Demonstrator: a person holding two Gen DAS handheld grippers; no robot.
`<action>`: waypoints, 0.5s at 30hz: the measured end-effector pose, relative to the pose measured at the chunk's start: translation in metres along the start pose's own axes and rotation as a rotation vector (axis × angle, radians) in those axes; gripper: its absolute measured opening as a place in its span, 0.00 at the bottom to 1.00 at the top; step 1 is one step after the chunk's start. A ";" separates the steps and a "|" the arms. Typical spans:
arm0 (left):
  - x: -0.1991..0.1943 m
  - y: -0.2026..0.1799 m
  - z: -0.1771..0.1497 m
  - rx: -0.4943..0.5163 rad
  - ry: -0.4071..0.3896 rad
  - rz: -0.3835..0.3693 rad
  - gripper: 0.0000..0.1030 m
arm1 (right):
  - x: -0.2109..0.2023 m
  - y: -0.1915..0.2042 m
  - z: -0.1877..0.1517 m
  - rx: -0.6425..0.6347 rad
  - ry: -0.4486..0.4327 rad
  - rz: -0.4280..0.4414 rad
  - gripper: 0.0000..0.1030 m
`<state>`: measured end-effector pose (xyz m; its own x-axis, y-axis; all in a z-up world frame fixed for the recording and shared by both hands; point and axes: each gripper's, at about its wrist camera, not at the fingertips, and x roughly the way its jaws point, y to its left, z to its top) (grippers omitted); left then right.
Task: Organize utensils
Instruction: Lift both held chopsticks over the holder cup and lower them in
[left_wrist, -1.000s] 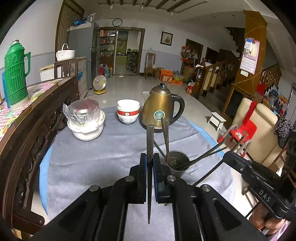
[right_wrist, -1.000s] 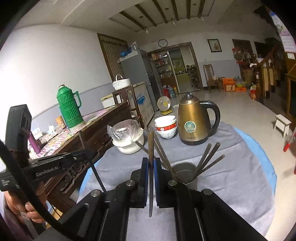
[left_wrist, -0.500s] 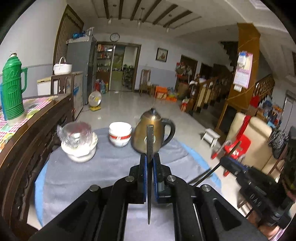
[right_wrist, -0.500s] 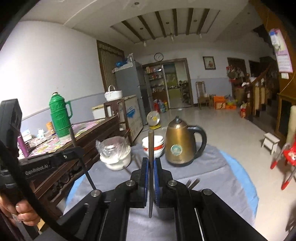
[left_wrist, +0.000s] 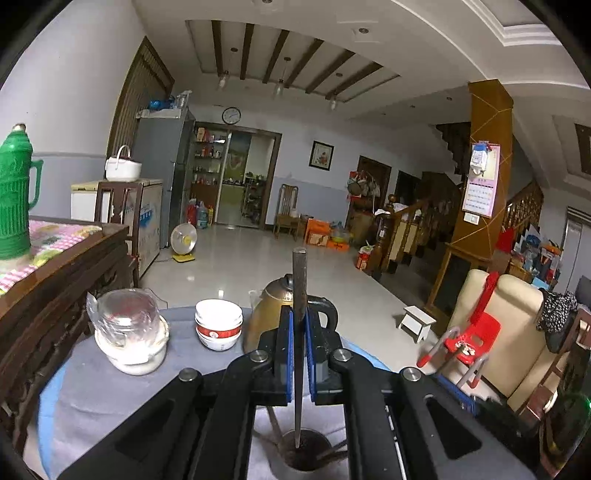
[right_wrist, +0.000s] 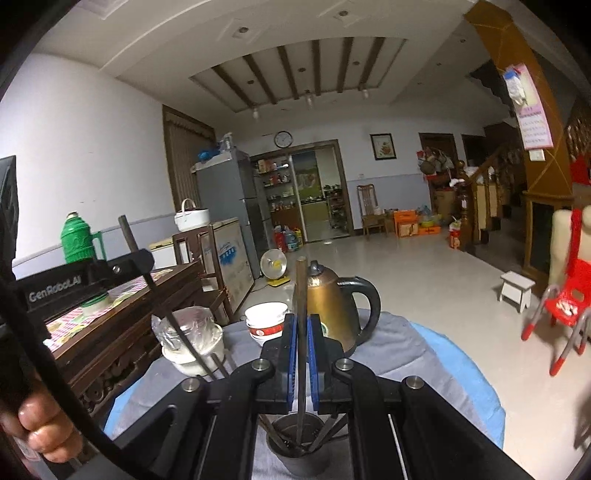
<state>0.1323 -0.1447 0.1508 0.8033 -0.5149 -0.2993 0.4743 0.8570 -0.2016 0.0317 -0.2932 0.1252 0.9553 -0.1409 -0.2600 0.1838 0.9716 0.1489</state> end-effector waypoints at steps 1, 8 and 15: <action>0.007 -0.001 -0.003 -0.006 0.008 0.005 0.06 | 0.003 -0.002 -0.003 0.008 0.008 -0.001 0.06; 0.042 -0.009 -0.029 0.010 0.033 0.048 0.06 | 0.009 -0.010 -0.016 0.027 0.040 0.000 0.06; 0.063 -0.007 -0.048 0.015 0.091 0.071 0.06 | 0.016 -0.018 -0.033 0.052 0.096 0.015 0.06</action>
<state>0.1621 -0.1842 0.0884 0.7993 -0.4524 -0.3956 0.4234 0.8911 -0.1635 0.0360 -0.3066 0.0872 0.9317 -0.1055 -0.3475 0.1842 0.9620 0.2016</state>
